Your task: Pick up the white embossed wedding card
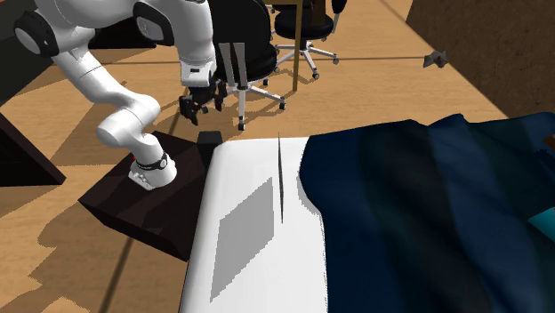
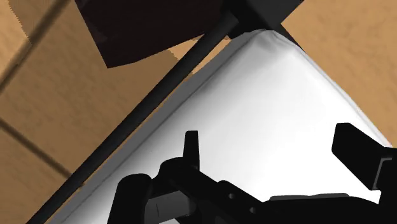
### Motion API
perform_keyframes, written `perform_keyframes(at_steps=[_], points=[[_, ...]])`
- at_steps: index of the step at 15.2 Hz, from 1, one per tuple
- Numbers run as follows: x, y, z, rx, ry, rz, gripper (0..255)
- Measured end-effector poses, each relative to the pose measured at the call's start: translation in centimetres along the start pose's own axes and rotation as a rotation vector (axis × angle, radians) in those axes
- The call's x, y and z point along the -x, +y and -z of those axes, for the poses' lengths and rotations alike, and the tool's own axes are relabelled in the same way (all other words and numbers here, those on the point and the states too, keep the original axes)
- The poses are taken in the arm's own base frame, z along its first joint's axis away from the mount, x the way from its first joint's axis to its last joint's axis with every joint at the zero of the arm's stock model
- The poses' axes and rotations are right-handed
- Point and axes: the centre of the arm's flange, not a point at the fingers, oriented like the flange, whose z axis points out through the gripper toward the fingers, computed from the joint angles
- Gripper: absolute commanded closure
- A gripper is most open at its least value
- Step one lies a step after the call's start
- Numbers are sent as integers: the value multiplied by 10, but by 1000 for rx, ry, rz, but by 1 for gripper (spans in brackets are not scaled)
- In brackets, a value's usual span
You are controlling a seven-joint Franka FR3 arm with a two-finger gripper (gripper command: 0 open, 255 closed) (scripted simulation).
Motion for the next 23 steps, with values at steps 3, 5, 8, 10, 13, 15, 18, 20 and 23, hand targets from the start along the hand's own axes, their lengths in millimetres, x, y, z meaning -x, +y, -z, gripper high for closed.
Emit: perform_keyframes(at_steps=[3,5,8,10,13,15,18,20,23], points=[[-30,-20,12,-17,-22,-102,0],[-54,-31,22,-28,-37,-170,0],[-88,-46,32,-45,-59,-272,0],[-115,-53,39,-56,-73,-340,0],[-154,-63,50,-73,-95,-442,0],[-181,-64,57,-84,-109,-510,0],[-214,-64,66,-99,-130,-602,0],[-222,-65,61,-101,-134,-620,0],[-226,-67,45,-102,-135,-626,0]])
